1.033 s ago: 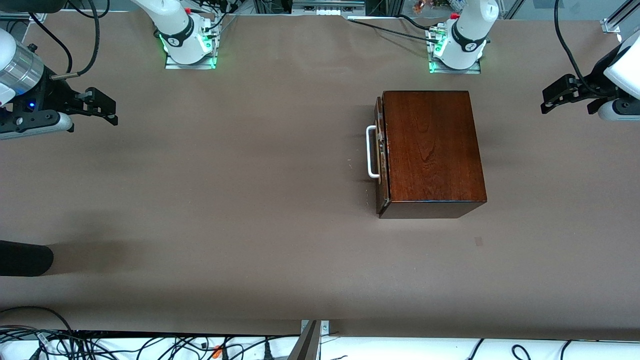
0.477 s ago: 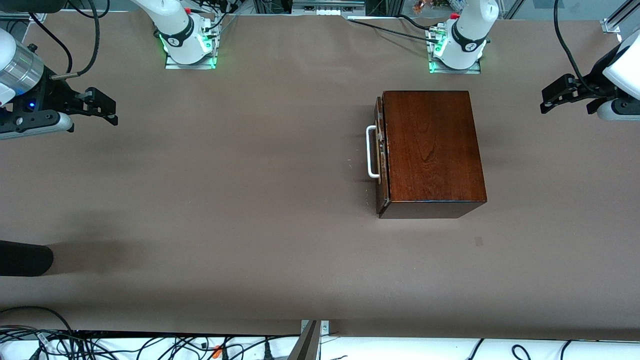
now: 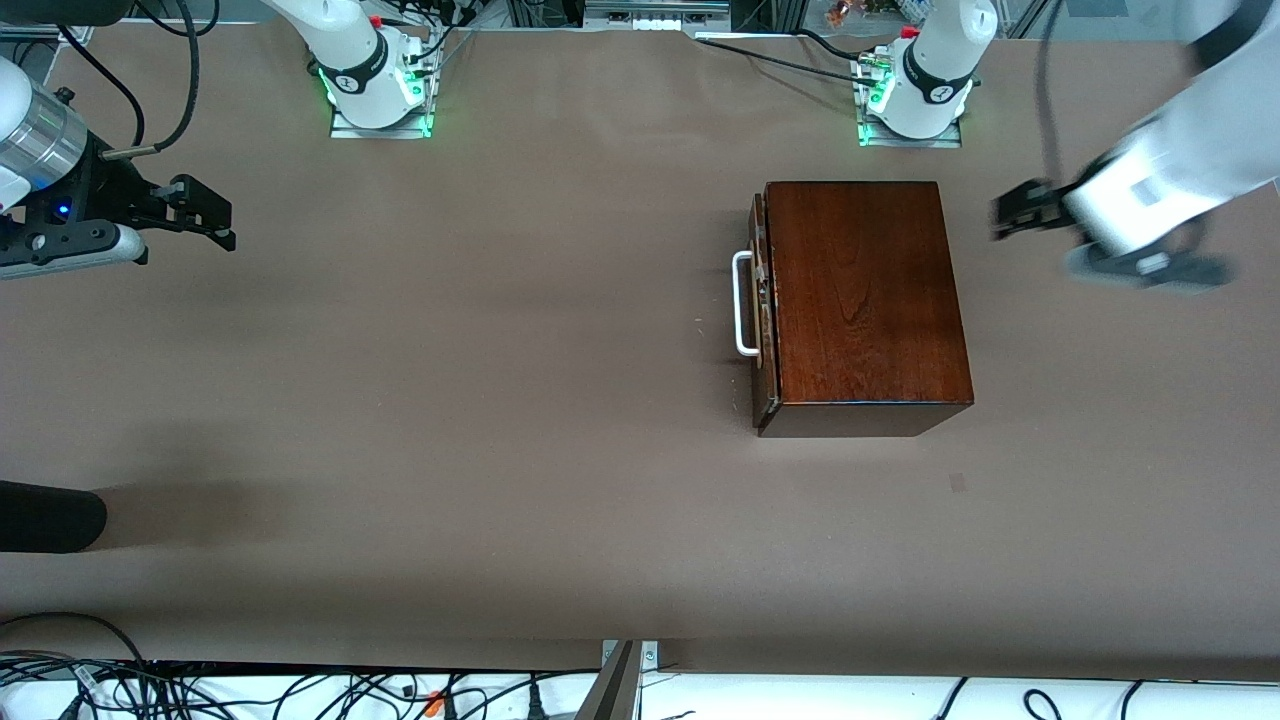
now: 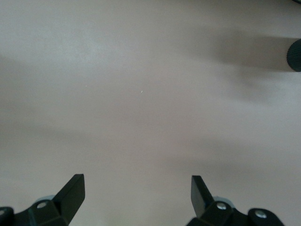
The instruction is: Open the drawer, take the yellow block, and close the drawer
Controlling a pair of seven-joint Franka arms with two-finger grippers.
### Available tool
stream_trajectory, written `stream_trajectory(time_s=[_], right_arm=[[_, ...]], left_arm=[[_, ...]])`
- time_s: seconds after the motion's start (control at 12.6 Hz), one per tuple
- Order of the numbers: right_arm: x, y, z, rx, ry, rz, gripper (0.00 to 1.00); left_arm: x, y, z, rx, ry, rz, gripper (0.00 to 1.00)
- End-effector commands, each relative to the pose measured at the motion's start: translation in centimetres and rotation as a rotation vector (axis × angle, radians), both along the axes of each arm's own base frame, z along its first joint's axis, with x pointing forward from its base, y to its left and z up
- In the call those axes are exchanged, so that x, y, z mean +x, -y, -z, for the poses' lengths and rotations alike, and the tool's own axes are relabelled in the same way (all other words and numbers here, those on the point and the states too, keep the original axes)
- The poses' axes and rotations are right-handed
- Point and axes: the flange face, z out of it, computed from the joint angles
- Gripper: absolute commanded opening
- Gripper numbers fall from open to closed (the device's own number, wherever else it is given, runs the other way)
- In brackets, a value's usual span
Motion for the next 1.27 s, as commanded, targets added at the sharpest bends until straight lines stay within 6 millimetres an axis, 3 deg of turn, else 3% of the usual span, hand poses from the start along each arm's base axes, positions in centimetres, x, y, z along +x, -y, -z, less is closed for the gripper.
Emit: stream_trajectory(time_s=[0.0, 0.16, 0.4, 0.64, 0.87, 1.19], right_arm=[[0.2, 0.0, -0.5, 0.008, 0.000, 0.011, 1.00], [0.2, 0.0, -0.5, 0.008, 0.000, 0.011, 1.00], [0.2, 0.0, -0.5, 0.008, 0.000, 0.011, 1.00], [0.2, 0.0, -0.5, 0.010, 0.002, 0.011, 1.00], [0.2, 0.0, -0.5, 0.010, 0.000, 0.011, 1.00], [0.2, 0.0, -0.6, 0.008, 0.002, 0.011, 1.00]], left_arm=[[1.7, 6.7, 3.8, -0.025, 0.005, 0.032, 1.00], [1.5, 13.3, 7.6, -0.010, 0.015, 0.013, 1.00], [-0.3, 22.4, 11.0, -0.020, 0.077, -0.052, 1.00], [-2.0, 28.2, 15.3, 0.010, 0.145, -0.067, 1.00], [-4.1, 30.8, 19.3, 0.072, 0.123, -0.001, 1.00], [-5.1, 30.4, 21.3, 0.142, 0.130, 0.030, 1.00]])
